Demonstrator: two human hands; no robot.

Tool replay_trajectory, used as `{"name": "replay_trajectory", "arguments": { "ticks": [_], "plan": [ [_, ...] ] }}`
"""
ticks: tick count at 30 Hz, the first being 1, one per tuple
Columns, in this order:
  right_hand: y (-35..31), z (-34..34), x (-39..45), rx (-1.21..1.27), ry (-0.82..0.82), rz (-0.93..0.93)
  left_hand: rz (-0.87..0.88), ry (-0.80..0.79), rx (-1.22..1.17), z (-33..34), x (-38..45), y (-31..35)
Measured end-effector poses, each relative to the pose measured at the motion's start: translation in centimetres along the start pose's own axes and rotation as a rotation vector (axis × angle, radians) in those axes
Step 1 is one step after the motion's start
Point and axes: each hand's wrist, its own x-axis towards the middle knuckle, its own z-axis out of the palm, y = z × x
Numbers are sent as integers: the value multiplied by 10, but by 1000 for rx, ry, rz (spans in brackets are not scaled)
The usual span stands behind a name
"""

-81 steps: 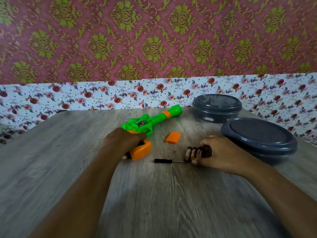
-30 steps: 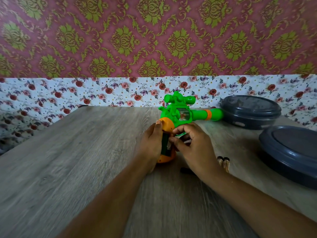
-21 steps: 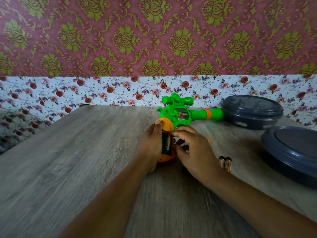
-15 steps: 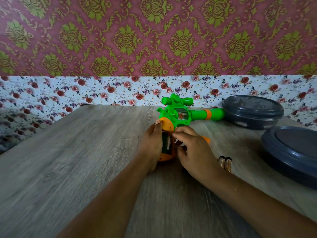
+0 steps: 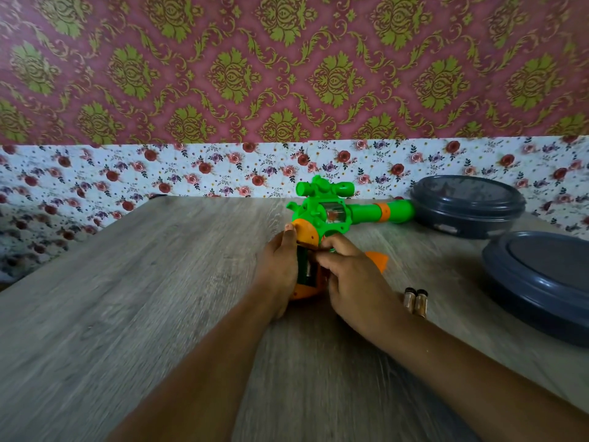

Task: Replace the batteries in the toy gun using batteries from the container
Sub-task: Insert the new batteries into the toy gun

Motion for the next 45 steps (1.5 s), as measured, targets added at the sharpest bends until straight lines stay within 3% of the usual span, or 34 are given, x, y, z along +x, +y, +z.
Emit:
{"name": "replay_trajectory", "arguments": {
  "ticks": [9, 13, 21, 25, 40, 45],
  "plan": [
    [-1, -11, 3, -86, -127, -2, 8, -17, -4, -1, -3, 3],
    [4, -52, 3, -61, -175, 83, -81, -91, -155, -1, -8, 5],
    [35, -118, -7, -258, -621, 425, -125, -68, -184, 1, -8, 2],
    [39, -118, -10, -315, -729, 482, -133, -90, -193, 1, -5, -1],
    [41, -101, -11, -388, -666, 448, -99, -129, -185, -1, -2, -6],
    [26, -99, -6, -329, -465, 288, -107, -130, -168, -3, -6, -2]
  ]
}}
